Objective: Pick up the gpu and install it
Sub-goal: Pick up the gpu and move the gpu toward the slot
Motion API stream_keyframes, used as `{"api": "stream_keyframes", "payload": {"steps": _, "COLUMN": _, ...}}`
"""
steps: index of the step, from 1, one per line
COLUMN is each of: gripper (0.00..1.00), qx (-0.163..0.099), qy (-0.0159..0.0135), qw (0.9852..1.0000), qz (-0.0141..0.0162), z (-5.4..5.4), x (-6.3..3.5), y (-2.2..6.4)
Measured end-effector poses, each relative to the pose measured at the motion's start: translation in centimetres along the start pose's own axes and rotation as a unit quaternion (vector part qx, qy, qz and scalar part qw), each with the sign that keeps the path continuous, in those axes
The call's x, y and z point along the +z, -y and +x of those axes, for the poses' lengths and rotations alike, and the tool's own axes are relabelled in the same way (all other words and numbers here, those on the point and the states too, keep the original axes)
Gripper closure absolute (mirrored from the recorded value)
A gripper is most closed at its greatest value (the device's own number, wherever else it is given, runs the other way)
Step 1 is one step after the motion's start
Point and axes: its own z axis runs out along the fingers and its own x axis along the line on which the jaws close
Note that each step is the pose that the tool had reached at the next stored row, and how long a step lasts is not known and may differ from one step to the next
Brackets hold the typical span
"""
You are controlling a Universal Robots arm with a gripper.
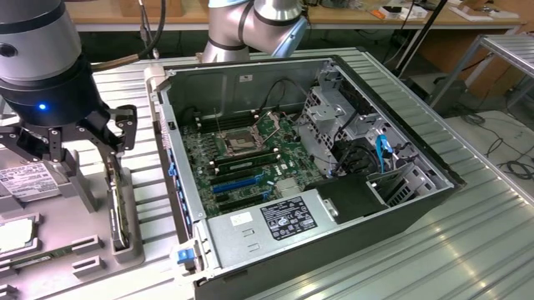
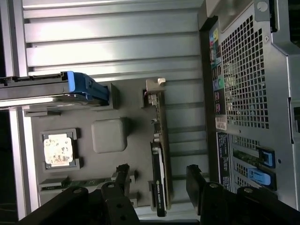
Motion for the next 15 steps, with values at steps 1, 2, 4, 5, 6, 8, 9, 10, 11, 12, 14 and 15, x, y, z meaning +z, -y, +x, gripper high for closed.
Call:
{"api": "stream_keyframes", "payload": {"steps": 1, "gripper": 0.40, "qx": 0.000, "qy": 0.0000, "qw": 1.0000, "qz": 0.0000, "z": 0.0, "x": 0.39, "y": 0.02}}
{"api": "stream_keyframes", "payload": {"steps": 2, "gripper": 0.40, "qx": 0.000, "qy": 0.0000, "qw": 1.0000, "qz": -0.0001, "z": 0.0, "x": 0.56, "y": 0.03}}
{"api": "stream_keyframes", "payload": {"steps": 4, "gripper": 0.40, "qx": 0.000, "qy": 0.0000, "qw": 1.0000, "qz": 0.0000, "z": 0.0, "x": 0.71, "y": 0.03}}
{"api": "stream_keyframes", "payload": {"steps": 5, "gripper": 0.40, "qx": 0.000, "qy": 0.0000, "qw": 1.0000, "qz": 0.0000, "z": 0.0, "x": 0.79, "y": 0.04}}
{"api": "stream_keyframes", "payload": {"steps": 6, "gripper": 0.40, "qx": 0.000, "qy": 0.0000, "qw": 1.0000, "qz": 0.0000, "z": 0.0, "x": 0.86, "y": 0.04}}
{"api": "stream_keyframes", "payload": {"steps": 8, "gripper": 0.40, "qx": 0.000, "qy": 0.0000, "qw": 1.0000, "qz": 0.0000, "z": 0.0, "x": 1.02, "y": 0.05}}
{"api": "stream_keyframes", "payload": {"steps": 9, "gripper": 0.40, "qx": 0.000, "qy": 0.0000, "qw": 1.0000, "qz": 0.0000, "z": 0.0, "x": 1.11, "y": 0.05}}
{"api": "stream_keyframes", "payload": {"steps": 10, "gripper": 0.40, "qx": 0.000, "qy": 0.0000, "qw": 1.0000, "qz": 0.0000, "z": 0.0, "x": 1.21, "y": 0.06}}
{"api": "stream_keyframes", "payload": {"steps": 11, "gripper": 0.40, "qx": 0.000, "qy": 0.0000, "qw": 1.0000, "qz": 0.0000, "z": 0.0, "x": 1.37, "y": 0.06}}
{"api": "stream_keyframes", "payload": {"steps": 12, "gripper": 0.40, "qx": 0.000, "qy": 0.0000, "qw": 1.0000, "qz": 0.0000, "z": 0.0, "x": 1.52, "y": 0.08}}
{"api": "stream_keyframes", "payload": {"steps": 14, "gripper": 0.40, "qx": 0.000, "qy": 0.0000, "qw": 1.0000, "qz": -0.0001, "z": 0.0, "x": 1.83, "y": 0.10}}
{"api": "stream_keyframes", "payload": {"steps": 15, "gripper": 0.40, "qx": 0.000, "qy": 0.0000, "qw": 1.0000, "qz": 0.0000, "z": 0.0, "x": 1.94, "y": 0.11}}
